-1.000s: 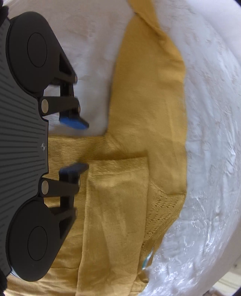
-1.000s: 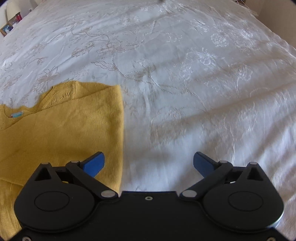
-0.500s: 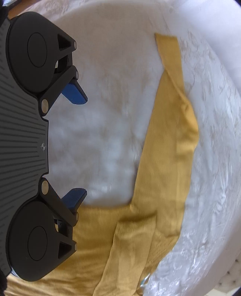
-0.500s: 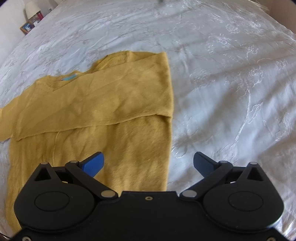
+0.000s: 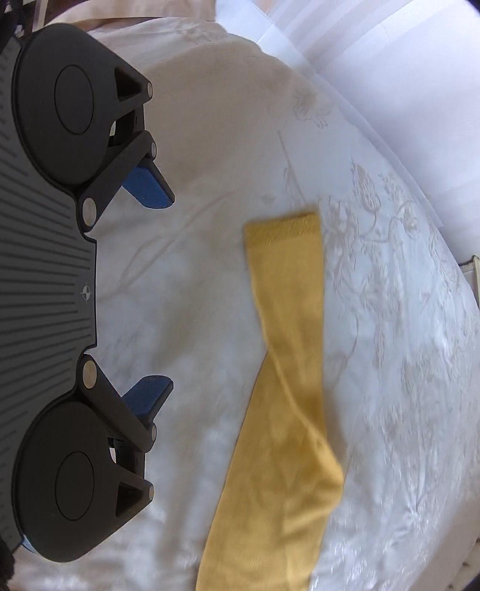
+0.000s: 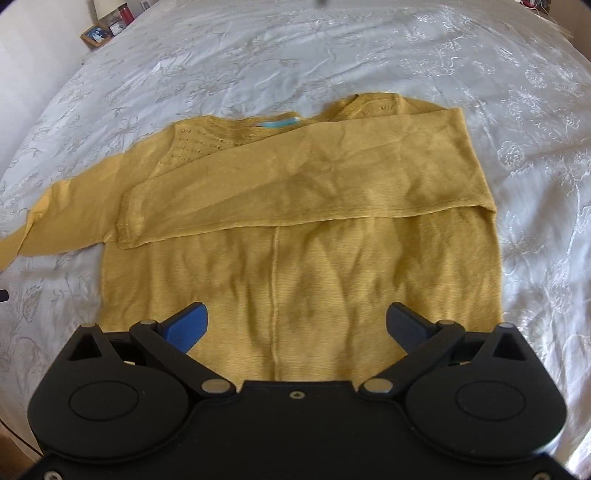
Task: Fold small clothes
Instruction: 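Move the open left gripper to the cuff of the other sleeve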
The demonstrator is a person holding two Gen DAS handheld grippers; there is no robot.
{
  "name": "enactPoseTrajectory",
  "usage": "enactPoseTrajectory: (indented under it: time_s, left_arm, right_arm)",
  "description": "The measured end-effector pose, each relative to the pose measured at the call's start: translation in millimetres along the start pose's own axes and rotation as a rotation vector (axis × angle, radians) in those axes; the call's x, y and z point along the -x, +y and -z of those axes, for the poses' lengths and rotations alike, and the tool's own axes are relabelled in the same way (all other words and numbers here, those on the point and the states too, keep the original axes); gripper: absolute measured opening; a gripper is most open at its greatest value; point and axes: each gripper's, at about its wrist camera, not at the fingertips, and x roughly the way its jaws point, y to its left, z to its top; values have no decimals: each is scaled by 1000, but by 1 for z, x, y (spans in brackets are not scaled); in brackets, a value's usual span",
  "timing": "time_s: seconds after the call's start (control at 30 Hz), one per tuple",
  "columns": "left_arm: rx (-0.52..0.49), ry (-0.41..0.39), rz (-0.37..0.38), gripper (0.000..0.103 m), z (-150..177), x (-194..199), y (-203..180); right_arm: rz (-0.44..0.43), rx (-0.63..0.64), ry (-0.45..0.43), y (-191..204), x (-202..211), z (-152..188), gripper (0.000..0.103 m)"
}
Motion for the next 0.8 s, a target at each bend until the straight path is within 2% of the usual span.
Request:
enactPoseTrajectory:
  time_s: [0.27,0.6,0.7,0.8]
  left_arm:
    - [-50,-37,-5,99,-32,-44,25]
    - [59,-127,12,98,-114,-58,66]
    - [67,-135,39,98,-120,-55,74]
    - [87,-110,76,98,-107,-51,77]
  right_arm:
    - [-15,10,12,56,-3,-7,102]
    - [-3,18,3,84,-12,-33,102]
    - [-2,5,6,84,-15,-38,102]
    - [-5,-2,14,82,-18,-39,102]
